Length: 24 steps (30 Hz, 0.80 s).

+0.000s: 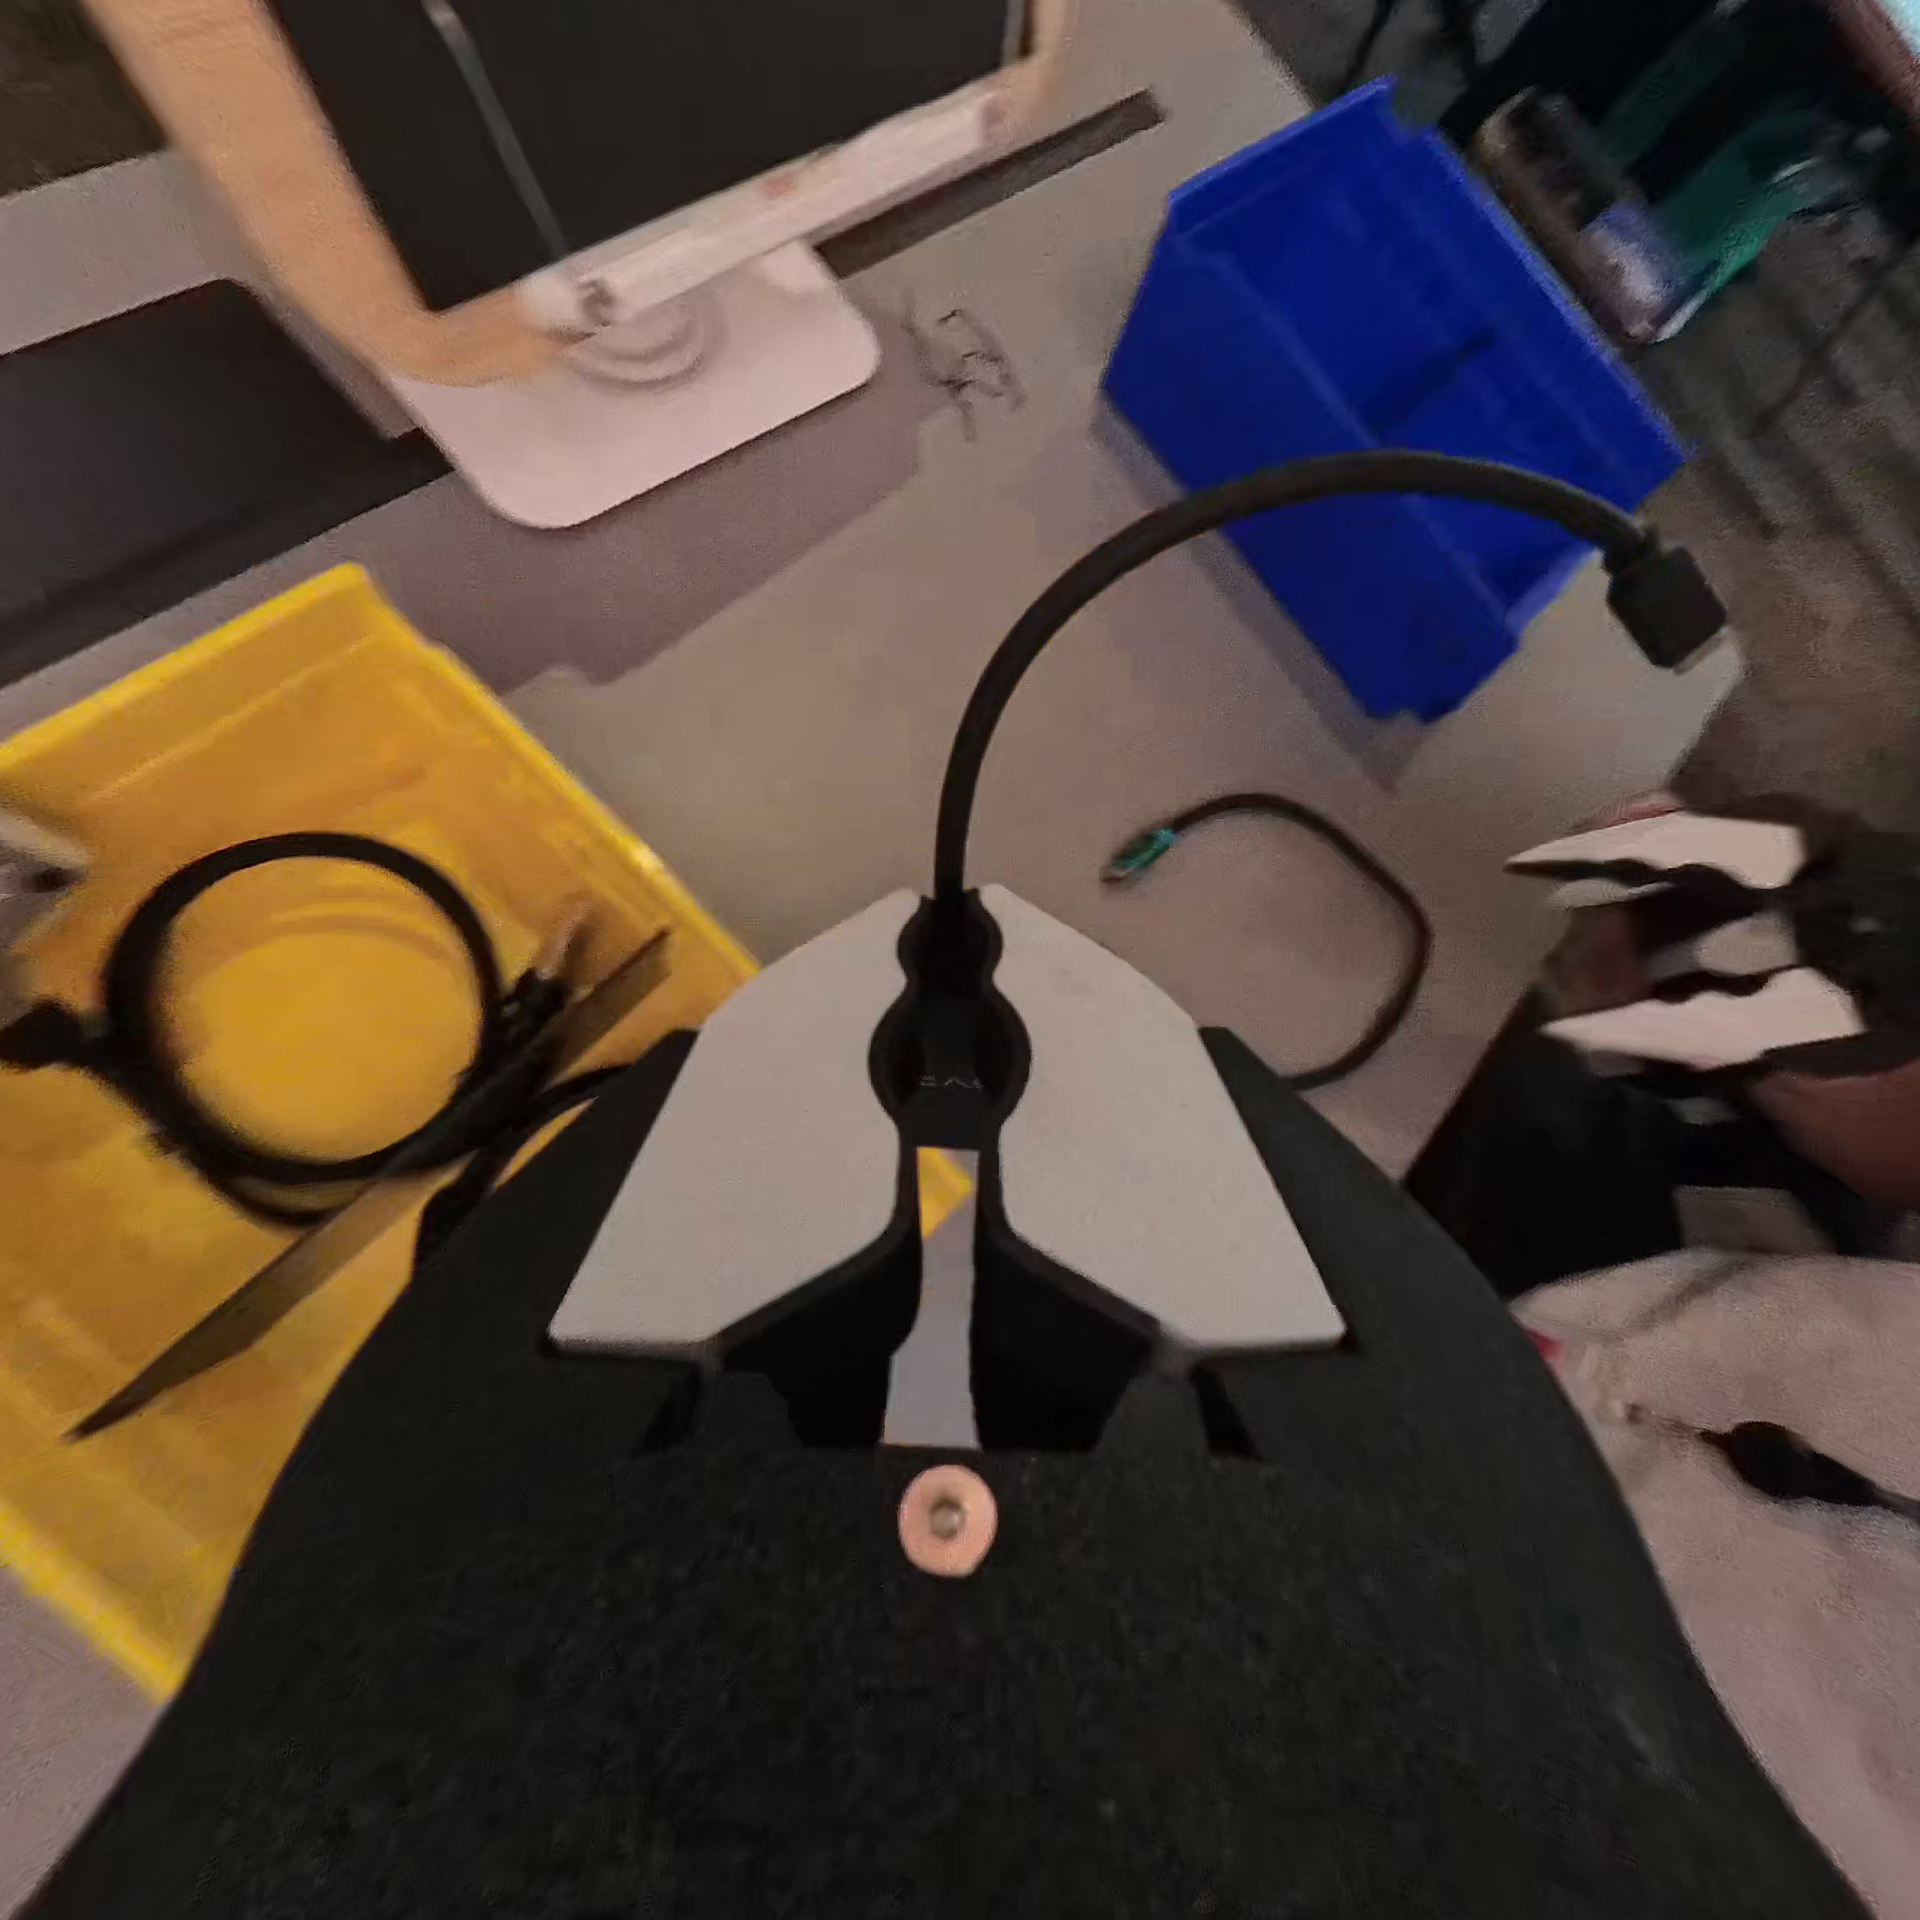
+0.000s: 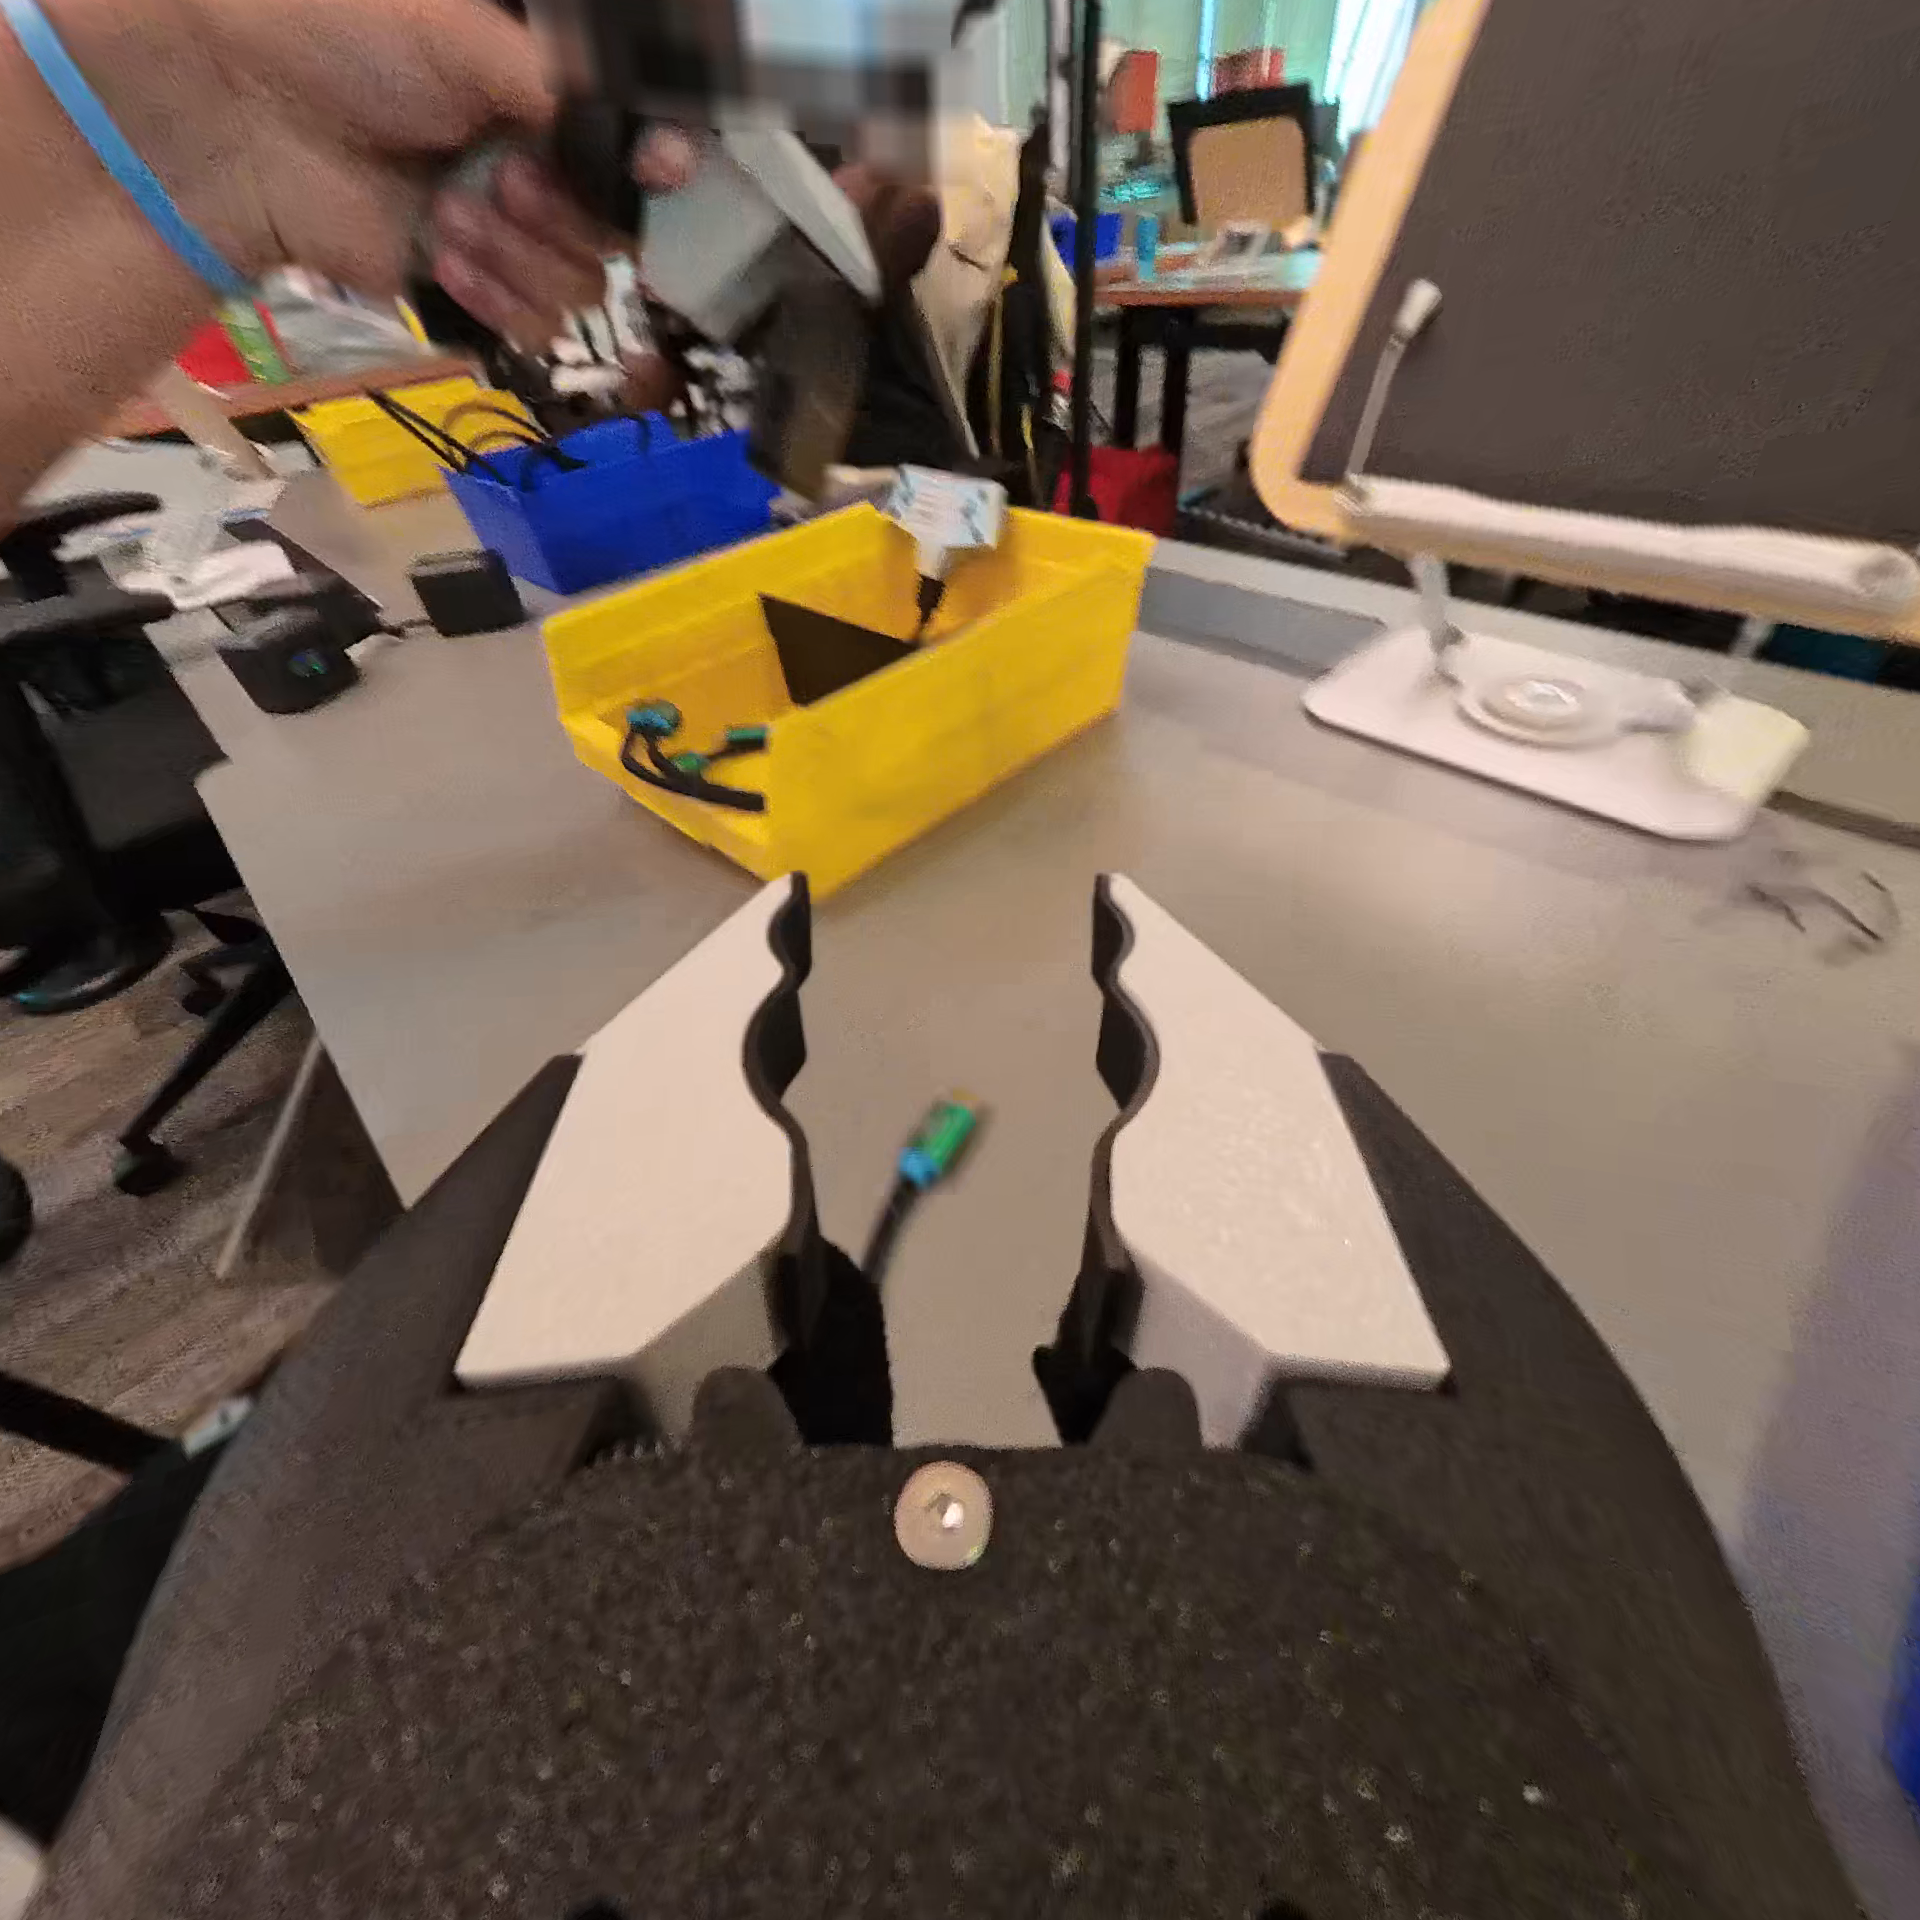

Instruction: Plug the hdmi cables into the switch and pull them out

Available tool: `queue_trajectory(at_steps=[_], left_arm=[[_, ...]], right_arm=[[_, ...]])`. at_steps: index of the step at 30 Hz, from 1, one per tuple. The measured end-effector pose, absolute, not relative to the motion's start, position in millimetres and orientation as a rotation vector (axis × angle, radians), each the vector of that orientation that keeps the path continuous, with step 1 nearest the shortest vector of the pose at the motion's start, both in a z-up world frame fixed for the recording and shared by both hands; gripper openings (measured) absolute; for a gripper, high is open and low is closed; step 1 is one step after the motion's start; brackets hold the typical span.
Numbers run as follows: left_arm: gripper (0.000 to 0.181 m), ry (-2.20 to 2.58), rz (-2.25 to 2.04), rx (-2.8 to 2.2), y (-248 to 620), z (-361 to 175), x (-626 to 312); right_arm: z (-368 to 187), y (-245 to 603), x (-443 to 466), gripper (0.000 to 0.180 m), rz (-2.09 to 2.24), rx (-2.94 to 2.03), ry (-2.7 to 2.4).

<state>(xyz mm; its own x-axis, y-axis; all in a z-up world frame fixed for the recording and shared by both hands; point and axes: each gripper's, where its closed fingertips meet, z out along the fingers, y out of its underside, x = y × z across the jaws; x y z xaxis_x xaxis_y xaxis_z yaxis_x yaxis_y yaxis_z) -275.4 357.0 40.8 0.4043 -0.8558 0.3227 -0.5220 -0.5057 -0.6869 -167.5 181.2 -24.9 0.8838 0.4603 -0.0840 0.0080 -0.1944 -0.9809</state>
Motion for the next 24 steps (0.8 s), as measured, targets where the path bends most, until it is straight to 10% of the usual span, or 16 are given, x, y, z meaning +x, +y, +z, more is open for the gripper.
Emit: queue_trajectory(at_steps=[24], left_arm=[[0.007,1.115,-1.481,-1.775,211,12,-178]], right_arm=[[-6,189,-172,0.013,-0.035,-1.399,-0.552]])
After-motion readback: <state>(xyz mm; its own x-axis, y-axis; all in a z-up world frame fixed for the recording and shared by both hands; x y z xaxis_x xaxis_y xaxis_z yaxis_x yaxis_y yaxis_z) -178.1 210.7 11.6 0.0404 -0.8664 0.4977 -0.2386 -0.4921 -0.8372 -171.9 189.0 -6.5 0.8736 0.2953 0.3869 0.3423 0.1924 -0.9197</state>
